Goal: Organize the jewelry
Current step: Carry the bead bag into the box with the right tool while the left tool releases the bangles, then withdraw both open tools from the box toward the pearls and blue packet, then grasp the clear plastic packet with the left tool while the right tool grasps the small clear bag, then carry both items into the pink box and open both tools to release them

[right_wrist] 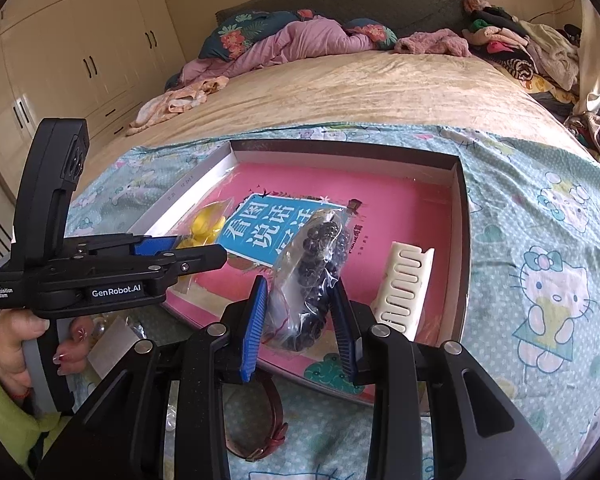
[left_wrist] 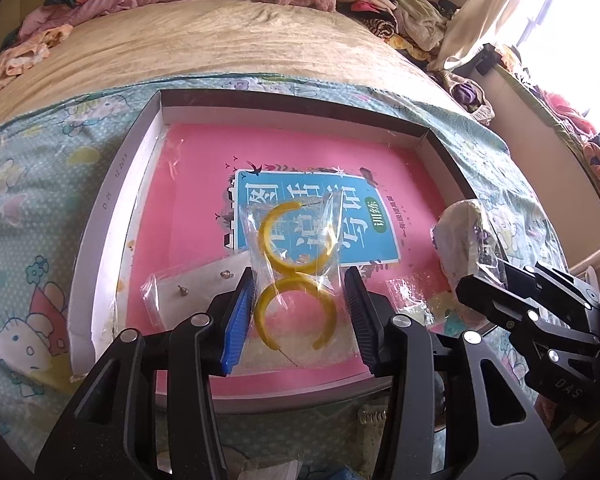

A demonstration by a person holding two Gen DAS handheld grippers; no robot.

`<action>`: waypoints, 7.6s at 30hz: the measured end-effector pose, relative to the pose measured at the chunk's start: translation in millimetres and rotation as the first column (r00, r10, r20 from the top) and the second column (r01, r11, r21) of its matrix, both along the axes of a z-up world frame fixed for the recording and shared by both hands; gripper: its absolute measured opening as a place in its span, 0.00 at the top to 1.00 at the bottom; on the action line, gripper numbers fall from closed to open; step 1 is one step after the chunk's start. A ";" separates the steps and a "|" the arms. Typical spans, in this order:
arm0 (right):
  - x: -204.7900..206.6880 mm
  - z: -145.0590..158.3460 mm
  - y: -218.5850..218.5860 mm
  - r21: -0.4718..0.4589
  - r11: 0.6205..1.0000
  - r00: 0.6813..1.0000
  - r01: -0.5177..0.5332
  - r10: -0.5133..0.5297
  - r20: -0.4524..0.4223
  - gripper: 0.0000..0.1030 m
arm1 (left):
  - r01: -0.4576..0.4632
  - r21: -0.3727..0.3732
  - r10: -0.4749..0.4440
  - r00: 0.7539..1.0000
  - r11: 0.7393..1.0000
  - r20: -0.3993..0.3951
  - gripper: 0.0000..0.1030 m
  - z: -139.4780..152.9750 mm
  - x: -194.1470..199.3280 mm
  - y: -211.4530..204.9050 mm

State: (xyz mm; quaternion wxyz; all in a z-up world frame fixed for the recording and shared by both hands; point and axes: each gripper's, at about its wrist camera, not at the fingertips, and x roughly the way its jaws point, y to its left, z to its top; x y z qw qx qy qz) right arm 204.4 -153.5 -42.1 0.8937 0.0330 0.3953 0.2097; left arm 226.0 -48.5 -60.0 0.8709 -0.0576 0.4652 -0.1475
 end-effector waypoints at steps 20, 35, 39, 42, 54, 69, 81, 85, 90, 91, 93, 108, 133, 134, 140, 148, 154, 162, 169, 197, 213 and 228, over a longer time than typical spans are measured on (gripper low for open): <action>5.6 -12.3 8.7 0.003 1.000 0.999 -0.010 0.010 -0.043 0.68 | -0.023 -0.015 0.023 0.999 1.000 0.029 0.41 17.4 -10.6 8.1; -21.1 19.9 -7.2 0.043 0.999 0.999 0.030 -0.031 0.025 0.37 | -0.104 -0.039 0.106 0.991 0.994 0.075 0.21 43.0 -35.9 32.6; -28.4 29.6 -12.8 0.060 0.997 0.998 0.041 -0.044 0.040 0.34 | -0.122 -0.052 0.126 0.988 0.991 0.090 0.14 51.8 -44.2 41.0; -33.4 37.9 -15.5 0.065 0.997 0.997 0.047 -0.051 0.055 0.34 | -0.136 -0.061 0.142 0.984 0.989 0.105 0.09 59.2 -50.9 48.2; -56.9 73.8 -20.4 0.074 0.996 0.989 0.043 -0.053 0.138 0.34 | -0.181 -0.097 0.194 0.968 0.979 0.159 0.09 87.1 -76.5 67.7; -84.2 101.1 -12.8 0.071 0.997 0.980 0.004 -0.018 0.199 0.34 | -0.216 -0.082 0.230 0.948 0.973 0.220 0.09 110.1 -112.9 84.1; -102.4 103.2 -3.9 0.052 0.998 0.980 -0.041 0.030 0.198 0.34 | -0.230 -0.037 0.232 0.944 0.972 0.233 0.09 106.8 -138.9 85.7; -107.5 101.6 -1.3 0.046 0.997 0.980 -0.057 0.048 0.191 0.34 | -0.231 -0.015 0.228 0.946 0.973 0.232 0.09 101.8 -145.5 82.8; -113.2 95.7 2.0 0.039 0.996 0.983 -0.078 0.070 0.172 0.34 | -0.225 0.012 0.216 0.949 0.974 0.229 0.09 95.3 -152.0 79.1; -114.2 94.1 2.5 0.037 0.996 0.983 -0.081 0.074 0.169 0.34 | -0.224 0.019 0.214 0.950 0.974 0.229 0.09 93.9 -153.3 77.8; -116.3 90.2 4.3 0.032 0.996 0.984 -0.089 0.083 0.158 0.34 | -0.218 0.033 0.205 0.953 0.975 0.223 0.09 90.3 -155.1 75.4; -121.5 67.9 10.8 0.019 0.993 0.988 -0.118 0.115 0.101 0.34 | -0.188 0.081 0.169 0.966 0.979 0.194 0.09 66.5 -161.5 60.2; -115.1 27.7 22.7 0.019 0.990 0.990 -0.140 0.140 -0.016 0.34 | -0.108 0.092 0.103 0.993 0.990 0.057 0.54 15.3 -157.0 53.1; -115.0 26.4 22.4 0.022 0.990 0.990 -0.137 0.137 -0.018 0.34 | -0.099 0.096 0.094 0.994 0.991 0.047 0.59 12.3 -156.7 51.6; -111.5 13.1 22.3 0.020 0.991 0.990 -0.133 0.134 -0.051 0.34 | -0.077 0.080 0.077 0.997 0.994 0.002 0.70 -2.9 -151.0 50.3; -113.7 -1.4 37.5 0.015 0.978 0.974 -0.207 0.208 -0.090 0.52 | -0.051 0.086 0.053 0.998 0.995 -0.019 0.71 -9.8 -141.7 43.4; -106.8 -12.0 40.3 0.058 0.974 0.965 -0.220 0.226 -0.131 0.64 | -0.017 0.105 0.022 0.998 0.994 -0.051 0.74 -18.7 -134.3 34.6; -90.3 -24.3 39.6 0.129 0.973 0.956 -0.191 0.214 -0.201 0.66 | -0.009 0.106 0.016 0.998 0.994 -0.061 0.89 -22.0 -123.5 31.1; -72.6 -33.2 45.3 0.192 0.972 0.947 -0.133 0.182 -0.264 0.66 | -0.024 0.076 0.026 0.999 0.997 -0.026 0.89 -13.5 -129.6 37.7; -80.0 8.6 32.1 0.175 0.972 0.981 -0.156 0.174 -0.090 0.76 | -0.134 -0.006 0.134 0.986 0.991 0.098 0.89 35.0 -145.2 84.6; -60.1 46.7 28.8 0.140 0.977 0.986 -0.163 0.158 0.042 0.82 | -0.160 -0.039 0.164 0.974 0.986 0.155 0.89 64.8 -124.9 86.6; -38.6 64.2 28.6 0.140 0.978 0.984 -0.158 0.143 0.107 0.82 | -0.118 -0.046 0.124 0.977 0.992 0.173 0.89 78.4 -83.1 64.6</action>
